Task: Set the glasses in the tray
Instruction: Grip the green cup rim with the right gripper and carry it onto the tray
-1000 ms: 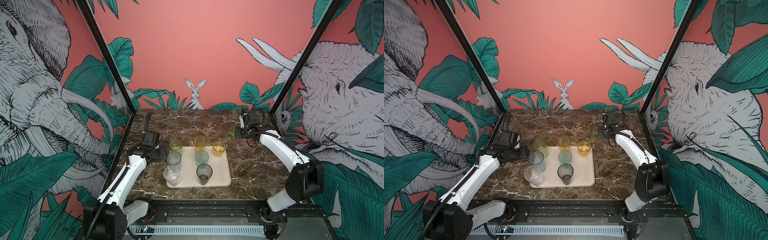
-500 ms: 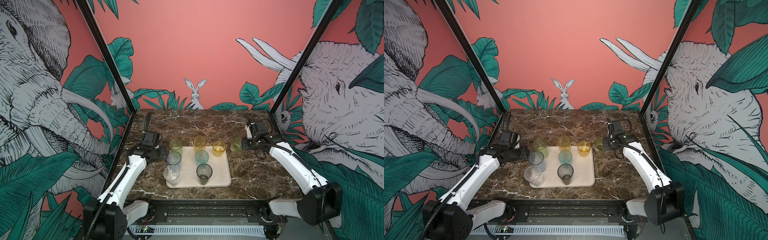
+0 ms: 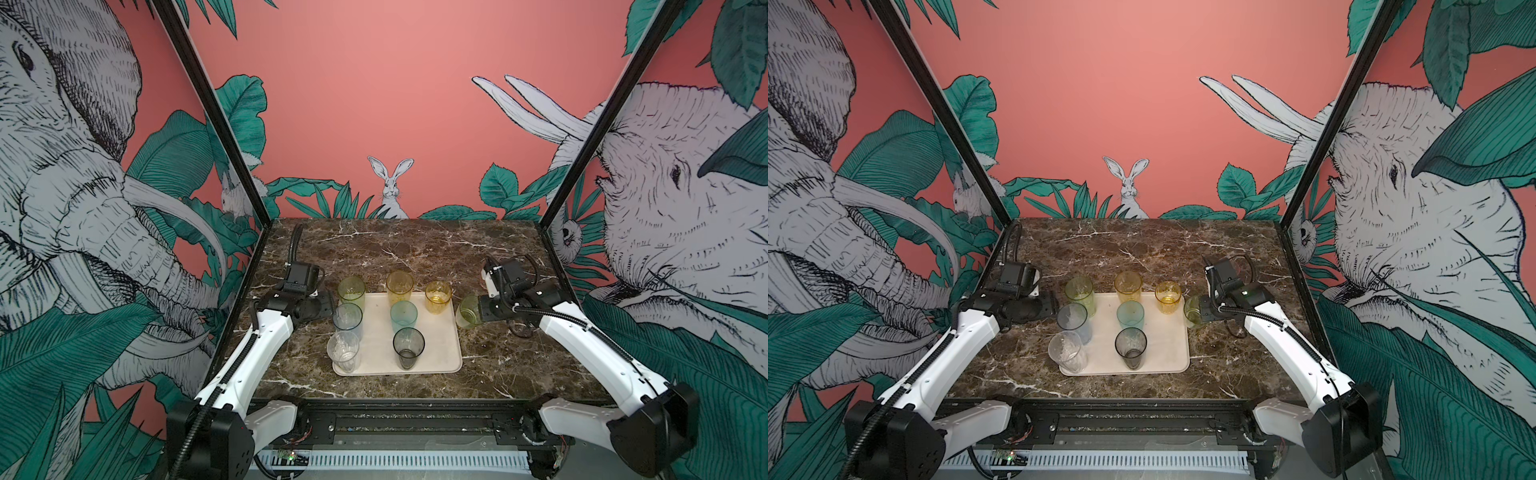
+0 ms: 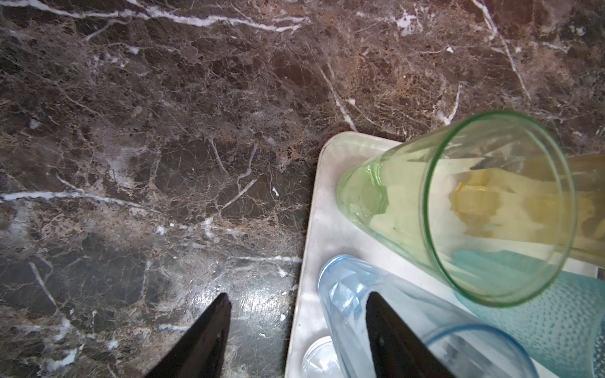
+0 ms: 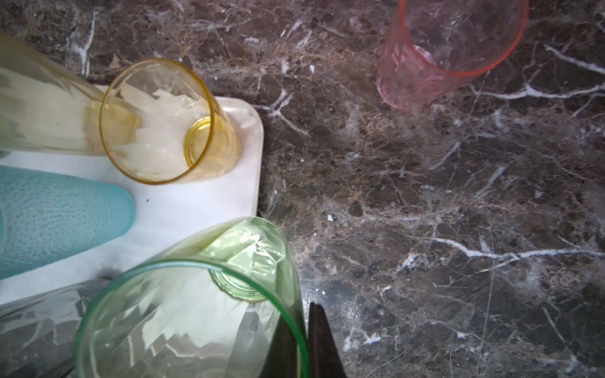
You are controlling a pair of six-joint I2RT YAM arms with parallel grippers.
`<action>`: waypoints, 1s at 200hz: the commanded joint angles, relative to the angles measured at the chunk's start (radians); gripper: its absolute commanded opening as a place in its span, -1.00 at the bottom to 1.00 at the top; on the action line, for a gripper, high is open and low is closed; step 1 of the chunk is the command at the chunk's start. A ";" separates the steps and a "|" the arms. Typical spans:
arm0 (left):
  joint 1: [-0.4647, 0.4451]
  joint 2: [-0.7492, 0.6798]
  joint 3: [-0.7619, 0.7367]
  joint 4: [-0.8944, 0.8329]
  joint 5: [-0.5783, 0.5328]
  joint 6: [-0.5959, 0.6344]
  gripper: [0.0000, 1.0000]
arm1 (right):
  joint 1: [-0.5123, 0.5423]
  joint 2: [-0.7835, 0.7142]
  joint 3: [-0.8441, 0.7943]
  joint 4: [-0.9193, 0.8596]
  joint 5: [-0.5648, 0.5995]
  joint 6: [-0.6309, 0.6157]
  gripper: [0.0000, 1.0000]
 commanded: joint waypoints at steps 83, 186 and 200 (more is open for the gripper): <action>0.006 -0.019 0.002 0.000 -0.002 -0.001 0.35 | 0.160 0.054 -0.059 0.136 0.010 0.080 -1.00; 0.006 -0.023 0.006 -0.011 -0.008 0.004 0.35 | 0.163 0.223 -0.037 0.208 -0.029 0.061 -1.00; 0.006 -0.022 0.008 -0.010 -0.006 0.002 0.35 | 0.163 0.229 -0.032 0.211 -0.027 0.059 -1.00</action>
